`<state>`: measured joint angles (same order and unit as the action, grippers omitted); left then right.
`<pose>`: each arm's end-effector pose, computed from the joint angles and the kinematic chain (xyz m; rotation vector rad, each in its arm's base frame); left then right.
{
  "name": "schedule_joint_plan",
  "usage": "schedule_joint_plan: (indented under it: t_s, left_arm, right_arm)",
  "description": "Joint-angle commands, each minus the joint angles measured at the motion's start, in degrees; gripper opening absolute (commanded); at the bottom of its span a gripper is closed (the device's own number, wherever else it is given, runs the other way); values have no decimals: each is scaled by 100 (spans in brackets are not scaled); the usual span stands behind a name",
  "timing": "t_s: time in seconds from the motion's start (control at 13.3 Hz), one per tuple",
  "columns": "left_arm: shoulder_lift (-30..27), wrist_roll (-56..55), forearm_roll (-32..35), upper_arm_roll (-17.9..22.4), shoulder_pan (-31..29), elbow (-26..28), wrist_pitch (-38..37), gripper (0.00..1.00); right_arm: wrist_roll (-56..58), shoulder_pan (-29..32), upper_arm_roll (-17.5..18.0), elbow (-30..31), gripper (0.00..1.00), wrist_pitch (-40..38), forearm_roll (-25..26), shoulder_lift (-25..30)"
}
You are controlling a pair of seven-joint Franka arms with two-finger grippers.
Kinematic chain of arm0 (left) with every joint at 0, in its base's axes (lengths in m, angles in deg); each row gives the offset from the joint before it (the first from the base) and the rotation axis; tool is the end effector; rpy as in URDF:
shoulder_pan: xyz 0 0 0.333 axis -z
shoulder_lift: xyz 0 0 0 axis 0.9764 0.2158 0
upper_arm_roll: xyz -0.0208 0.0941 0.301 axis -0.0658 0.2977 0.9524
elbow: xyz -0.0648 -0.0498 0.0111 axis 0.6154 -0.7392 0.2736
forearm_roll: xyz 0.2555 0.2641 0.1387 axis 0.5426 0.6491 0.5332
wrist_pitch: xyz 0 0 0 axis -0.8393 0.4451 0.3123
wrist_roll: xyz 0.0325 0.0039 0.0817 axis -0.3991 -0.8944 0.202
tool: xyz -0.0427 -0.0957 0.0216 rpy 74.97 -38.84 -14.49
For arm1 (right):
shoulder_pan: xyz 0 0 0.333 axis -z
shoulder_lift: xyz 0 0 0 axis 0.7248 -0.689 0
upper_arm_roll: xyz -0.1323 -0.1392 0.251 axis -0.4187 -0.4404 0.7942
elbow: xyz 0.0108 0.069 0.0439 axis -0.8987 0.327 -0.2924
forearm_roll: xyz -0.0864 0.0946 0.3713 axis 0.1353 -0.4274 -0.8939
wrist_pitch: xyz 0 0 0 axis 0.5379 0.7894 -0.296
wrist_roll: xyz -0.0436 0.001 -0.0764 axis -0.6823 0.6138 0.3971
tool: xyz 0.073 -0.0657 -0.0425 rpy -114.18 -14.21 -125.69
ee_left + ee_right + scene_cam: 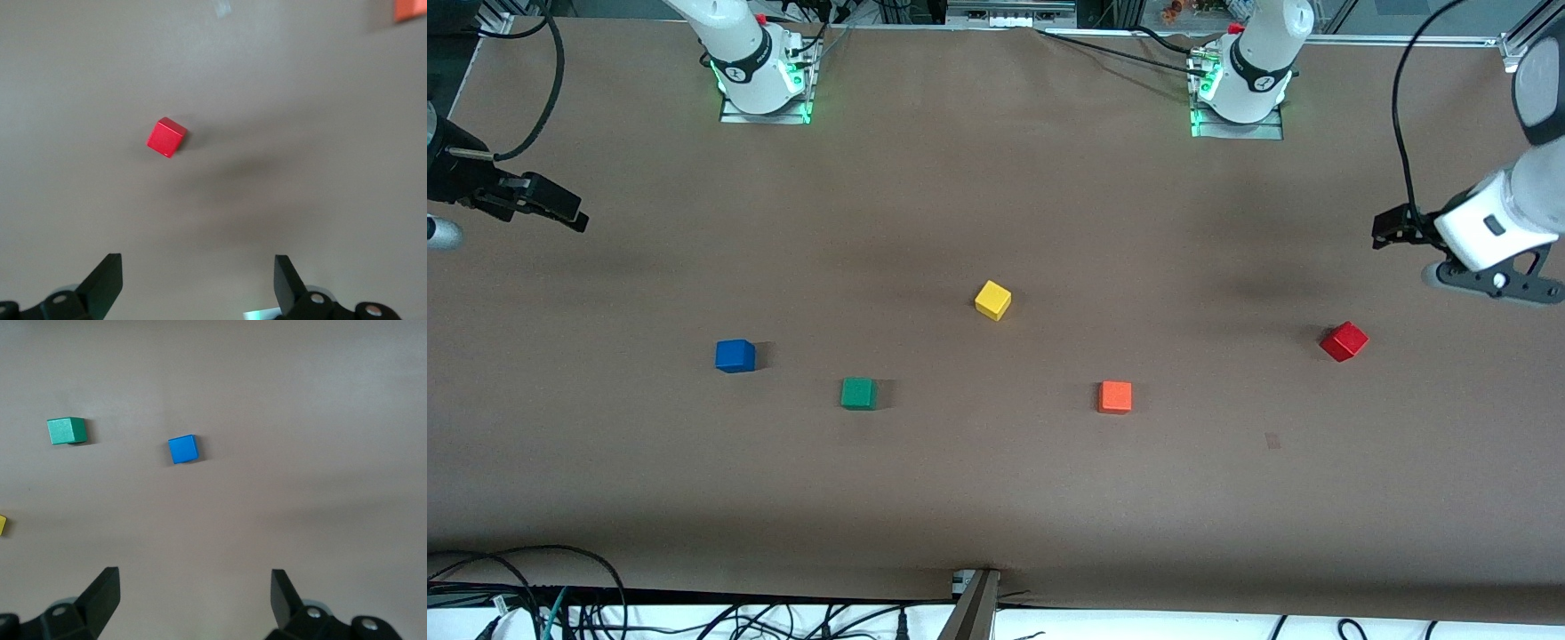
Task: Pass red block to right arm, stack on blue
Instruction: 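Lower the left gripper onto the red cube and close on it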
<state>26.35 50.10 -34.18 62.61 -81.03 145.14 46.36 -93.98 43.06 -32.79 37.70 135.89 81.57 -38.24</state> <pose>0.5825 0.0353 0.4873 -3.0208 0.4578 0.3630 0.5590 -0.0050 0.5987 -3.1287 0.2170 0.0576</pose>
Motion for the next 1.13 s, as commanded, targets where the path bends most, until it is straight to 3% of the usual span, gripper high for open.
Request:
schedule_joint_plan:
  t_s: [0.0,0.23,0.38,0.6,1.05]
  left_arm:
    - [624,904,164,-21,-151,-113,370,100]
    - [1117,2241,156,-21,-528,175,1308,100]
    - [1092,2437,156,-21,-767,1007,2528,100]
    - [1232,2472,156,-21,-838,1713,3805,100]
    - [1768,3087,164,-21,-952,1803,4528,100]
  right_arm:
    - [-19,-30,-2,-105,100,-31,55,-32]
    - [-19,-30,-2,-105,100,-31,55,-32]
    - [-19,-39,-2,-105,100,-22,55,-32]
    - [-19,-39,-2,-105,100,-22,55,-32]
    - [-19,-30,-2,-105,100,-31,64,-32]
